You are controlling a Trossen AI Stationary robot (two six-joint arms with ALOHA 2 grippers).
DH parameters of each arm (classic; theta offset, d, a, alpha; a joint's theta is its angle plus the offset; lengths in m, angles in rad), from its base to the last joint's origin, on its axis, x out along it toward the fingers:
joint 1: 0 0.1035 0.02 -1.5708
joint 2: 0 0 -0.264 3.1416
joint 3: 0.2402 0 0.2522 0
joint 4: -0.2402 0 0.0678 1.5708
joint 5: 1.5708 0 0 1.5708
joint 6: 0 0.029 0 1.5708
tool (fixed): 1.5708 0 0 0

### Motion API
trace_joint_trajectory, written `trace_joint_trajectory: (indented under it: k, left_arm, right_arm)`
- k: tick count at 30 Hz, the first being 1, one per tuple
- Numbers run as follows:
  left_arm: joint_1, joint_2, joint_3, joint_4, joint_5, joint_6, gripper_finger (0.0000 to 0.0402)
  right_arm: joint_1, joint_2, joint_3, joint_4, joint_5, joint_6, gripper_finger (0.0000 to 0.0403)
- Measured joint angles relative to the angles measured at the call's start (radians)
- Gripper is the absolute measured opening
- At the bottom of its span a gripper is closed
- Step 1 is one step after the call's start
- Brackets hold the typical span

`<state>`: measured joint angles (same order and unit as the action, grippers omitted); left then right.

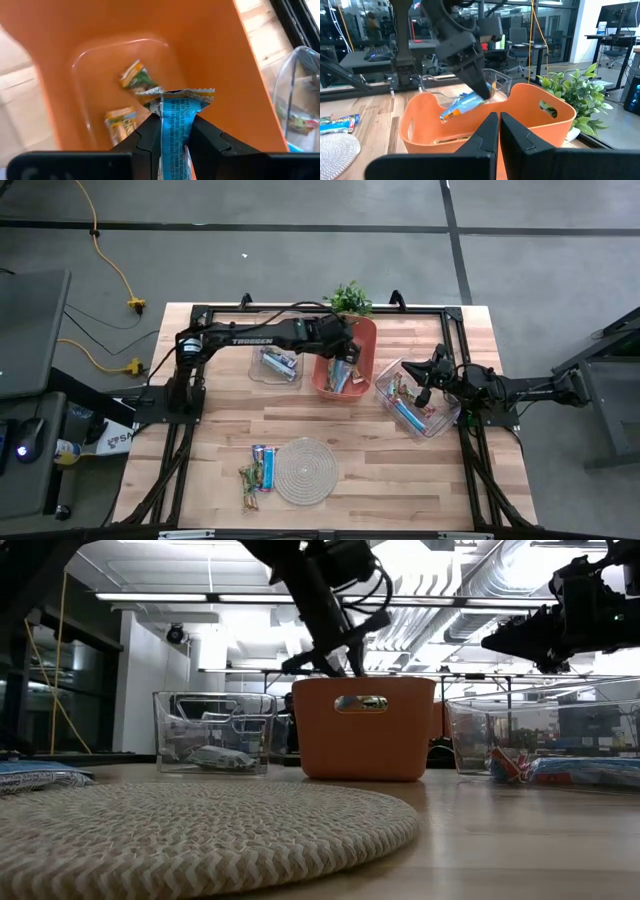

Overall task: Pick and place Granola Bars by type
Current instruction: Put the yellow granola bar into the orange bin

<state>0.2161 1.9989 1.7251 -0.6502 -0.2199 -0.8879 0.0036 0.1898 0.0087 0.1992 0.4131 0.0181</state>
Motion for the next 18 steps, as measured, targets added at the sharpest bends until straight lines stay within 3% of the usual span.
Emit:
trace_joint_trajectory:
  k: [8,18]
  left_arm:
    - [0.000,0.022,0.000,0.008,0.042,0.018,0.0092]
    - [0.000,0.048,-0.001,0.023,0.102,0.024,0.0165]
  right_arm:
    - [0.000,0.001,0.000,-0.001,0.000,0.000,0.0000]
    - [0.000,0.001,0.000,-0.001,0.000,0.000,0.0000]
